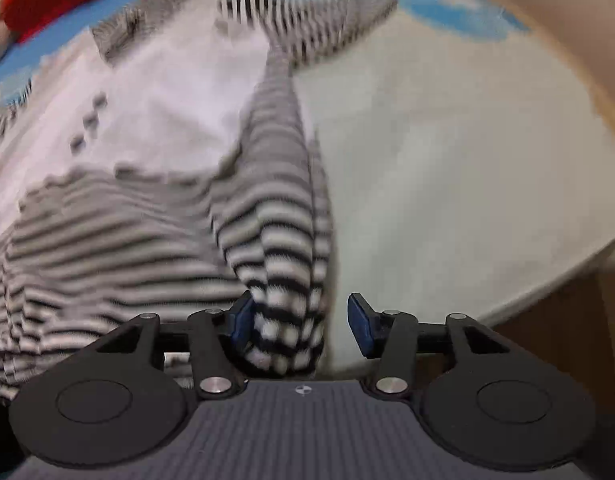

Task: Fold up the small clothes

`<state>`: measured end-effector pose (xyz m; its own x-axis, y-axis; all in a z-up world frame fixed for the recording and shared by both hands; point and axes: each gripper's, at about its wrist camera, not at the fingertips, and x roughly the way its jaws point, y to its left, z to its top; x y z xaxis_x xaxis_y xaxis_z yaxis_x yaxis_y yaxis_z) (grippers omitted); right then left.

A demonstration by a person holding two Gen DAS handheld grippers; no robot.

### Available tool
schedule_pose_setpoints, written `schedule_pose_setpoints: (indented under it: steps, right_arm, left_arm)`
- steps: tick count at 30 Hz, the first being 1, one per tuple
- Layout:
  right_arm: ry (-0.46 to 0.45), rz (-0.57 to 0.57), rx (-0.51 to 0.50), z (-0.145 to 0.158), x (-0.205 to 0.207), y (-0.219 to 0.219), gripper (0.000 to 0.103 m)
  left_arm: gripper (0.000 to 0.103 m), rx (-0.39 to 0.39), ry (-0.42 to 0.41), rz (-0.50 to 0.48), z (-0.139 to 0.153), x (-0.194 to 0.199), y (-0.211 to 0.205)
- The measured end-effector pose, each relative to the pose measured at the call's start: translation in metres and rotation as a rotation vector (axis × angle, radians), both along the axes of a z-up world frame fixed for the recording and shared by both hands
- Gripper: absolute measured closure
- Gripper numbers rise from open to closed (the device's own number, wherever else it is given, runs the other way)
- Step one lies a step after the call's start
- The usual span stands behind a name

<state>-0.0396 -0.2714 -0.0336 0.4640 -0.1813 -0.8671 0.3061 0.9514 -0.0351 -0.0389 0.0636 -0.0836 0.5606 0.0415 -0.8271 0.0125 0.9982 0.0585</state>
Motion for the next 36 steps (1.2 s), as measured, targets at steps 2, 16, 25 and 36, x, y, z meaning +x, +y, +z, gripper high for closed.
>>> schedule_pose_setpoints:
  steps: [2, 16, 25, 36]
  right_arm:
    - [-0.092, 0.029, -0.003, 0.012, -0.002, 0.006, 0.047]
    - [-0.122, 0.08, -0.002, 0.023, -0.009, 0.018, 0.038]
    - [-0.32, 0.133, -0.073, 0.066, -0.033, 0.037, 0.038]
    - [-0.367, 0.132, -0.096, 0.074, -0.007, 0.065, 0.041]
  left_arm:
    - [0.068, 0.023, -0.08, -0.059, 0.01, -0.007, -0.011]
    - [0.052, 0.077, -0.056, -0.094, 0.012, -0.021, -0.026]
    - [0.049, 0.001, -0.119, -0.03, 0.039, -0.019, -0.019]
    - [0.024, -0.056, -0.269, -0.015, 0.083, -0.018, -0.014]
